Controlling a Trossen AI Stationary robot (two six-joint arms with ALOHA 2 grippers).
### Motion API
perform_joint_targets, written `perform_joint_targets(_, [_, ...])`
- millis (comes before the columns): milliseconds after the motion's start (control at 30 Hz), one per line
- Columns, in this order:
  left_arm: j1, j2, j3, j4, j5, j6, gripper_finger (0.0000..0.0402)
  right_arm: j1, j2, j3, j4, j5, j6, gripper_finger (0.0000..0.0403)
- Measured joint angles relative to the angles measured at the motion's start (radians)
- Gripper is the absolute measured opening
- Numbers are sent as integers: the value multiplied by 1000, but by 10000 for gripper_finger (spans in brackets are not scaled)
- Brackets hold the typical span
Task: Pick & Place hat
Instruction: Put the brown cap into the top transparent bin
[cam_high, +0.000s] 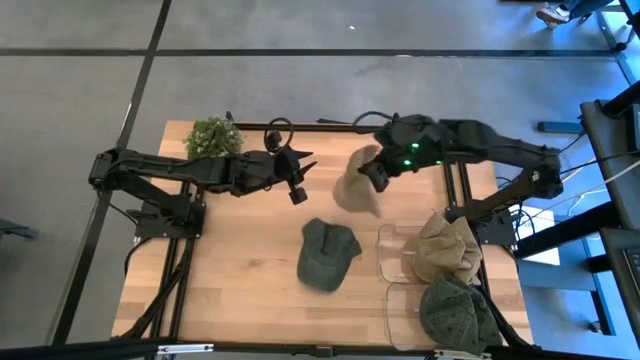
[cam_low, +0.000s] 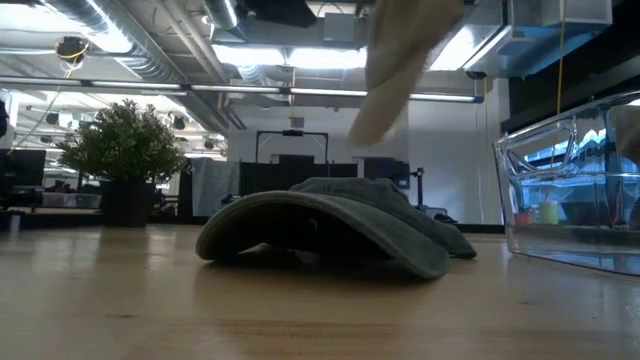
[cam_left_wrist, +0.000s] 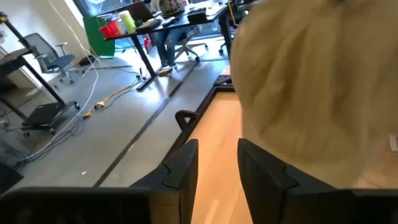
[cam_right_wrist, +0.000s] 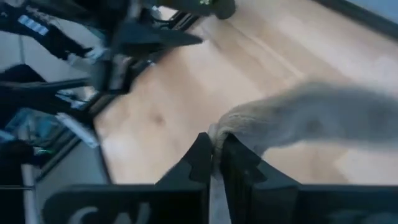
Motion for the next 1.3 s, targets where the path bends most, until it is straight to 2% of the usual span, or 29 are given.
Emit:
perform_joint_targets(267, [19,4,0,-9,19,-13,105,145,-2,245,-324,7,237,22])
perform_joint_targets(500, [33,4,0,-8,54,-13,109,306,-1,295,-521,39,536,22])
perform_joint_targets(700, [32,4,0,-9,66,-13,105,435,0,234,-593,42,728,22])
perform_joint_targets(833, [34,4,0,-9,66,-13,105,490,0,164,-593,43,783,22])
perform_joint_targets(967, [42,4,-1,-9,66,-13,108,522,2,56,-581,41,848,25])
perform_joint_targets(1133, [55,4,-1,-8,74,-13,108,543,1,-79,-580,-13,902,31])
perform_joint_targets(1300, [61,4,-2,-3,75,-13,105,545,1,-155,-581,-23,908,28])
